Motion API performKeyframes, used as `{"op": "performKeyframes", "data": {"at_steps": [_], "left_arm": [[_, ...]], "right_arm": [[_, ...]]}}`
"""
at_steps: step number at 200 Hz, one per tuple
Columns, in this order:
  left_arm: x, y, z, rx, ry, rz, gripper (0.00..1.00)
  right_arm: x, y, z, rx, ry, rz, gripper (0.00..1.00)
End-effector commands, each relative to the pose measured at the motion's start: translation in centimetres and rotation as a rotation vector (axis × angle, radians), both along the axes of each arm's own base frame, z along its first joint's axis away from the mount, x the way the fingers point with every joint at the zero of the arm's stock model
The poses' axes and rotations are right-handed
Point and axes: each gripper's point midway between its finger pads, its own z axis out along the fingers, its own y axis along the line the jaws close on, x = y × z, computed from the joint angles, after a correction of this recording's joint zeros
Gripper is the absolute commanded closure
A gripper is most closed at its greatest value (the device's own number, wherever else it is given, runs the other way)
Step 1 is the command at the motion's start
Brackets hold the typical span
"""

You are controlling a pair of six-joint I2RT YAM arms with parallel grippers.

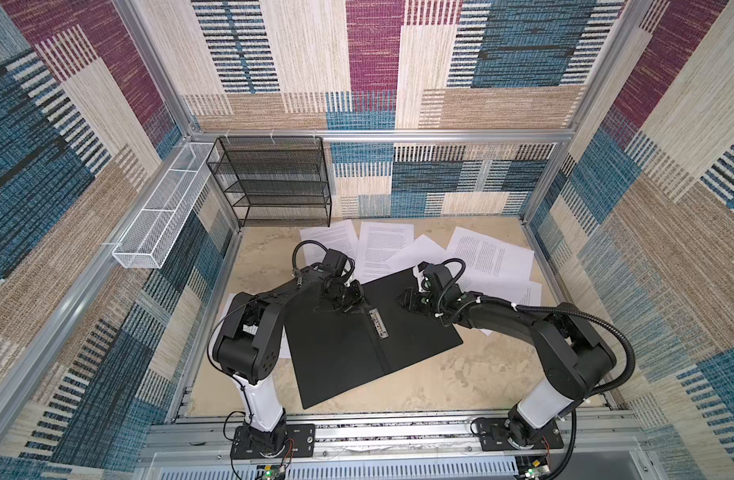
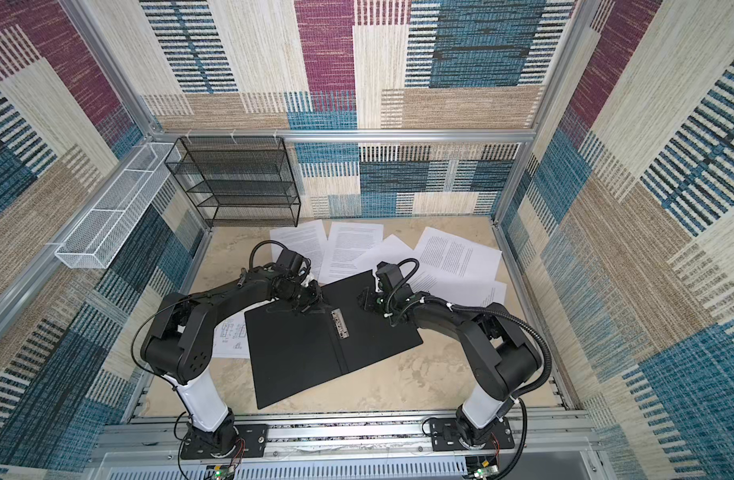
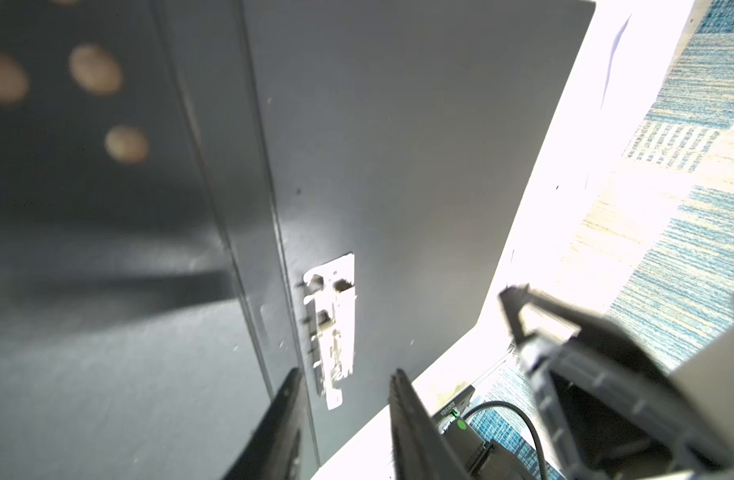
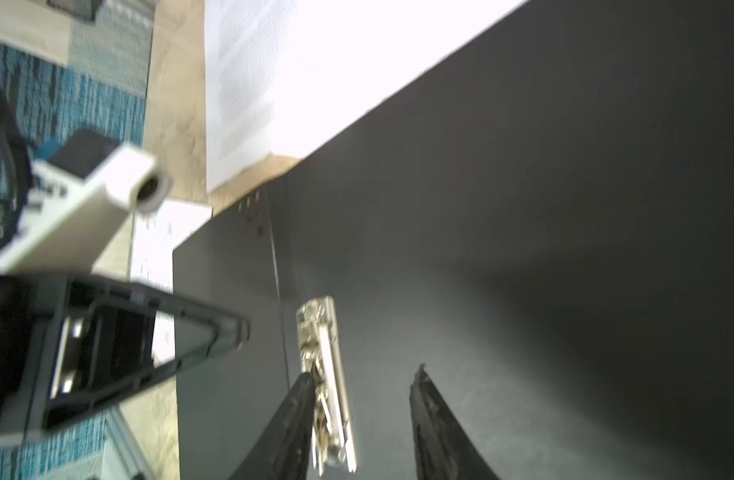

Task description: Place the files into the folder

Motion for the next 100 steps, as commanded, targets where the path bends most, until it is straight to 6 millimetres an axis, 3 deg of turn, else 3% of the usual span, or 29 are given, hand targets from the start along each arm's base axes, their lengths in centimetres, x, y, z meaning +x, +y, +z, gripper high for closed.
{"op": "performKeyframes", "data": {"at_steps": [1, 51, 100], "left_arm": [[0.3, 0.0, -1.2, 0.022, 0.053, 0.023, 0.72], [0.7, 0.2, -2.7, 0.067, 0.088, 0.033, 0.78], [0.6, 0.1, -4.0, 0.087, 0.123, 0.029, 0.84]], "right_arm": [[-2.2, 1.4, -0.4, 0.013, 0.05, 0.068, 0.62], [-5.6, 3.6, -1.4, 0.024, 0.11, 0.153, 0.62], [-6.6, 4.0, -2.6, 0.018, 0.145, 0.178, 0.64]]}}
